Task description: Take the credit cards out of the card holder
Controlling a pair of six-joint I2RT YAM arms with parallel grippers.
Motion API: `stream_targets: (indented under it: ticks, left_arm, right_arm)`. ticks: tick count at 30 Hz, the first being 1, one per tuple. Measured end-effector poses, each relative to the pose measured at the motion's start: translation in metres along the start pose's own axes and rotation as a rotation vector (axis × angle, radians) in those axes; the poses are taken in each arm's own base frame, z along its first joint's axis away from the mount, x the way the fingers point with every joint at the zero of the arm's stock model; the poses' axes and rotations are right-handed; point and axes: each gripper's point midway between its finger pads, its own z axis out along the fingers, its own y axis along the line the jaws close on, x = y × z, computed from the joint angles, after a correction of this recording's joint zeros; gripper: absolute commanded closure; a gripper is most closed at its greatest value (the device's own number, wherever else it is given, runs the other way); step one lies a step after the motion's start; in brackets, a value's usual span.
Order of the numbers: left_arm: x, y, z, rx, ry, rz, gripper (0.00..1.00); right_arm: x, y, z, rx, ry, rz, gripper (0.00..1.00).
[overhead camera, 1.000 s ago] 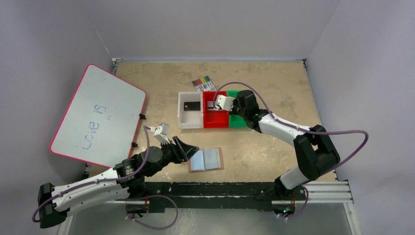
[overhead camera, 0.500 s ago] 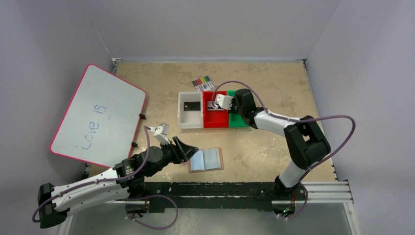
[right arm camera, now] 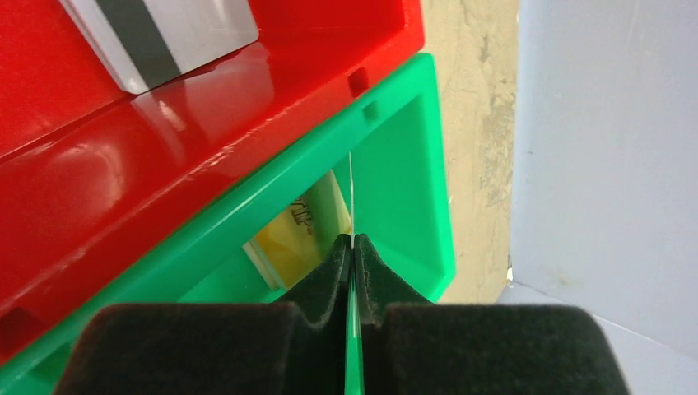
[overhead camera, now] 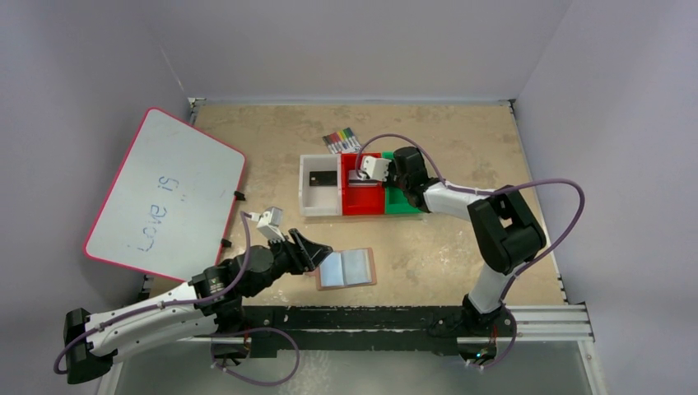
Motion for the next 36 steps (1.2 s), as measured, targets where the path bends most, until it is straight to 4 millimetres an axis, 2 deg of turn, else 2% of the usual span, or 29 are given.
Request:
stream_targets:
  ticks: [7, 11, 18, 36]
  left_arm:
    - [-0.001, 0.000, 0.000, 0.000, -0.002, 0.000, 0.46]
    - [-0.001, -0.001, 0.000, -0.001, -0.002, 0.000, 0.46]
    - [-0.001, 0.000, 0.000, -0.001, -0.002, 0.000, 0.46]
    - [0.001, 0.002, 0.001, -0.011, 0.005, 0.004, 0.47]
  right_arm:
    - [-0.002, -0.008, 0.002, 0.023, -0.016, 0.003, 0.91]
    - [-0.003, -0.007, 0.003, 0.016, -0.028, 0.002, 0.92]
    - [-0.005, -0.006, 0.004, 0.006, -0.047, 0.004, 0.80]
    - [-0.002, 0.005, 0.004, -0.053, -0.068, 0.036, 0.70]
